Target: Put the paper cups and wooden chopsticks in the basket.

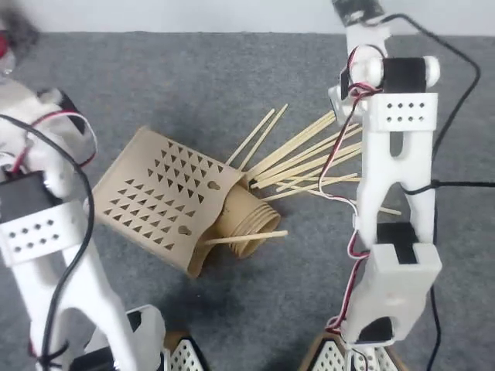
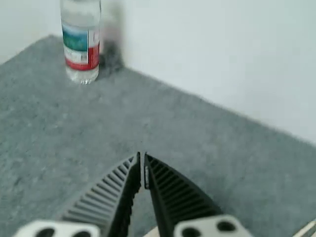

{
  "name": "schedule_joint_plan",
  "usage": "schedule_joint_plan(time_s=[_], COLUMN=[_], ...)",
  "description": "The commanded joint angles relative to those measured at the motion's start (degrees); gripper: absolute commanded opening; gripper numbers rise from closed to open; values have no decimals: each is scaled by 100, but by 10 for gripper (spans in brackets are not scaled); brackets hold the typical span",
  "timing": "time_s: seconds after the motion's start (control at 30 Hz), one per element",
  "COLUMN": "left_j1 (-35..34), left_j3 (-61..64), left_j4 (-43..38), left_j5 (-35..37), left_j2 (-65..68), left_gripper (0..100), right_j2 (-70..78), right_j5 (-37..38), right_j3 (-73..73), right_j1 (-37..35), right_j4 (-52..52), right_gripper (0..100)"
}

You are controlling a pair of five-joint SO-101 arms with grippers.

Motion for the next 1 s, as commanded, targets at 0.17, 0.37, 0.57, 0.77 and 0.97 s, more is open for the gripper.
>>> schedule_joint_plan(time_s=[0.17, 0.37, 0.57, 0.77, 0.97], left_j1=[-431, -422, -396, -334, -141], left_j3=[1270, 2448, 3275, 3767, 4145], left_j4=[-765, -1565, -1890, -1925, -2127], left_j5=[-993, -1257, -888, -527, -484], left_j2=[-176, -176, -176, -176, -176], left_gripper=[13, 13, 13, 13, 13], right_j2=[-2316, -4365, -6413, -7996, -8268], right_j5=[1064, 1582, 2400, 2400, 1811], right_j3=[2875, 4220, 6013, 7059, 7490], right_j1=[-462, -558, -1666, -2738, -4198], right_j4=[215, 233, 242, 251, 242], right_gripper=[9, 177, 186, 184, 180])
